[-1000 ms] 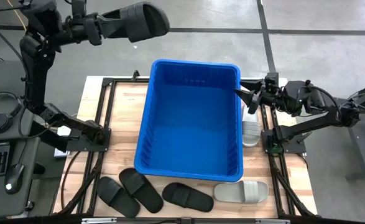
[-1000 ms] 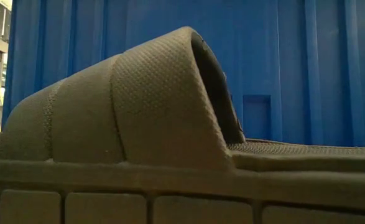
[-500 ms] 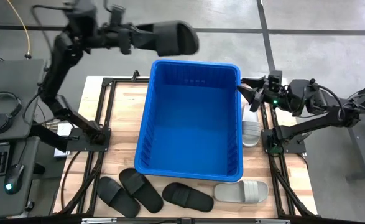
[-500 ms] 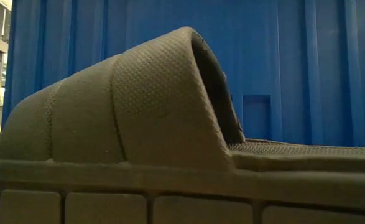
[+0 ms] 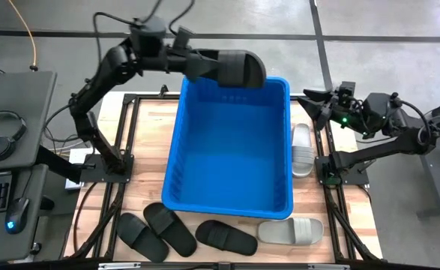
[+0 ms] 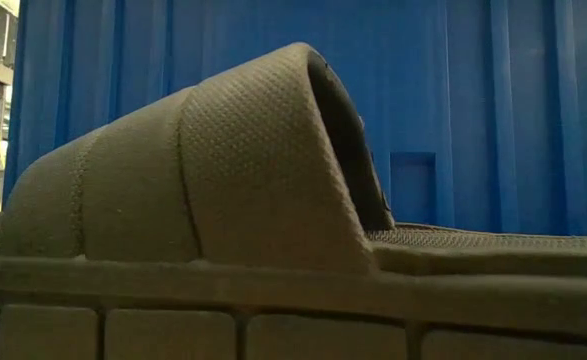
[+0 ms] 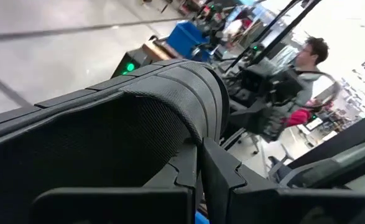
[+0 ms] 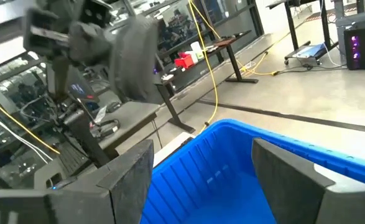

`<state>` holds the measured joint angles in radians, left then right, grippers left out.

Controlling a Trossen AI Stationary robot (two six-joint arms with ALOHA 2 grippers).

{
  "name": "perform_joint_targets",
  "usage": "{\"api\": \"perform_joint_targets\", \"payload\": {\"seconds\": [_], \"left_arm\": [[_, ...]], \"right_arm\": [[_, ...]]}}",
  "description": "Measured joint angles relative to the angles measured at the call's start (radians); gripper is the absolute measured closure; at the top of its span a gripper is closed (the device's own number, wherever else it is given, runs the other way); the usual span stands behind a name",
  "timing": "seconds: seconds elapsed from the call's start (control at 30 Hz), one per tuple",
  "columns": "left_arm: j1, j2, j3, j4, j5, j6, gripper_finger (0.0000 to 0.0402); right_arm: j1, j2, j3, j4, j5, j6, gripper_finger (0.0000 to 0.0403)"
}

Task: Pick and place slides into bin
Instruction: Put the black slipper into the blue bin

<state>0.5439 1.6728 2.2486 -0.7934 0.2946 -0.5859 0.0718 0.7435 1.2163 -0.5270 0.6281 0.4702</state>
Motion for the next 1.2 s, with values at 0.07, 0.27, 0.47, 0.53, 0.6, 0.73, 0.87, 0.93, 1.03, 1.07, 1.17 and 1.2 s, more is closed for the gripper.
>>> {"api": "perform_joint_targets", "payload": {"seconds": [0.07, 0.27, 0.47, 0.53, 0.6, 0.73, 0.87, 0.93, 1.03, 1.07, 1.17, 1.2], "left_arm": [[-0.013, 0.024, 0.0, -0.011, -0.006, -0.024, 0.0401], [-0.051, 0.092, 0.0, -0.079, -0.046, -0.051, 0.0401], [-0.063, 0.154, 0.0, -0.102, -0.06, -0.11, 0.0401], [-0.063, 0.171, 0.0, -0.099, -0.057, -0.13, 0.0401], [-0.063, 0.189, 0.0, -0.1, -0.047, -0.143, 0.0401], [-0.068, 0.225, 0.0, -0.101, -0.045, -0.181, 0.0401], [-0.072, 0.251, 0.0, -0.111, -0.04, -0.231, 0.0402], [-0.075, 0.27, 0.0, -0.127, -0.049, -0.262, 0.0402], [-0.076, 0.296, 0.0, -0.14, -0.049, -0.305, 0.0402], [-0.082, 0.303, 0.0, -0.143, -0.048, -0.32, 0.0402], [-0.088, 0.328, 0.0, -0.15, -0.053, -0.341, 0.0402], [-0.09, 0.339, 0.0, -0.15, -0.053, -0.346, 0.0402]], "right_arm": [[0.0, -0.003, 0.0, 0.0, 0.0, 0.0, 0.0142], [0.0, -0.004, 0.0, -0.009, -0.012, 0.0, 0.0142], [0.0, -0.004, 0.0, -0.009, -0.045, -0.001, 0.0142], [0.0, -0.004, 0.0, -0.011, -0.055, -0.005, 0.0142], [0.0, -0.005, 0.0, -0.01, -0.057, -0.007, 0.0142], [0.0, -0.012, 0.0, -0.002, -0.057, -0.028, 0.0142], [0.0, -0.023, 0.0, 0.013, -0.061, -0.055, 0.0142], [0.0, -0.032, 0.0, 0.022, -0.069, -0.069, 0.0142], [0.0, -0.041, 0.0, 0.027, -0.077, -0.086, 0.0142], [0.0, -0.044, 0.0, 0.026, -0.079, -0.088, 0.0142], [0.0, -0.047, 0.0, 0.025, -0.084, -0.101, 0.0142], [0.0, -0.05, 0.0, 0.023, -0.086, -0.106, 0.0142]]}}
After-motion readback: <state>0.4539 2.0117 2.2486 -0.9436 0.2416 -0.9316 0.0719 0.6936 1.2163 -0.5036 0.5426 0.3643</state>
